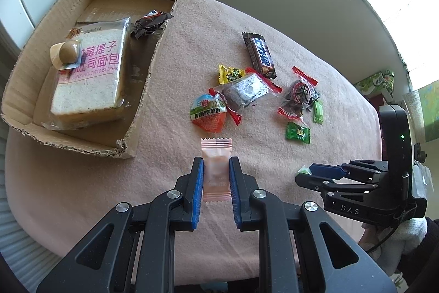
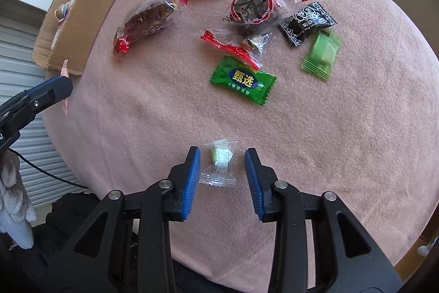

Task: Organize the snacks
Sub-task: 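Lift the pink candy with the left tool while the right tool holds the green candy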

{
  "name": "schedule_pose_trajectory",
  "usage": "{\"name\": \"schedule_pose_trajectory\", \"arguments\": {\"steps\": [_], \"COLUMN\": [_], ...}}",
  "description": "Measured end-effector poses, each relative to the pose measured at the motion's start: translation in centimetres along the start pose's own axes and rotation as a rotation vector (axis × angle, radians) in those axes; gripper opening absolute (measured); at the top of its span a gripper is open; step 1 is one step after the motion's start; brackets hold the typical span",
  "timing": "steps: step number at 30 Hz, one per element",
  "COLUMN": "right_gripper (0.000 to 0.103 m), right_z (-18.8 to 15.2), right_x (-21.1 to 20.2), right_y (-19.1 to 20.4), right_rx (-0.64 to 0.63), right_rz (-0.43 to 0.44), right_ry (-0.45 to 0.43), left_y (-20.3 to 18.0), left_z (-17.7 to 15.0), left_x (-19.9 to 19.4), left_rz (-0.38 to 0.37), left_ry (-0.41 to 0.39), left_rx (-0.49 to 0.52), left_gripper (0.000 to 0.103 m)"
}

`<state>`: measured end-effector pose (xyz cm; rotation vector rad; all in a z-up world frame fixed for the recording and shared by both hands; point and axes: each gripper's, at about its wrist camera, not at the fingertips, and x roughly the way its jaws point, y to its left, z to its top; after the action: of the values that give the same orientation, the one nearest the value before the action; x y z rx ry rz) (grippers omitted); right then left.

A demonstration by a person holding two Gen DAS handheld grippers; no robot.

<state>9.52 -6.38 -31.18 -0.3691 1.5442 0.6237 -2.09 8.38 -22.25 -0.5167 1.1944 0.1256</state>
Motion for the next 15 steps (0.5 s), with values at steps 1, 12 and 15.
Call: {"name": "schedule_pose_trajectory", "arguments": {"steps": [1,12,15], "right_gripper": [0.035,0.023,0.023], "right_z": [0.06,0.38,0.34], "right_x": [0.09,0.65,-0.08], "right_y": [-0.04,0.71,0.75], "right_rx": [0.002,-0.012,-0.015], "right_rz": [0.001,0.022,0.026], "right_ry": [-0.001,0.004,-0.007], "left_y": [0.11,0.58,0.74], "left_z": [-0.03,-0.04,0.04], "left_x": [0.04,-0.41,-0.67], "left_rz": [-0.001,-0.003,-0.006], "left_ry": [0.002,-0.001,-0.004], "left_rx": [-0.004,-0.016,-0.021], "left_gripper": [0.017,0.017,0.017]}}
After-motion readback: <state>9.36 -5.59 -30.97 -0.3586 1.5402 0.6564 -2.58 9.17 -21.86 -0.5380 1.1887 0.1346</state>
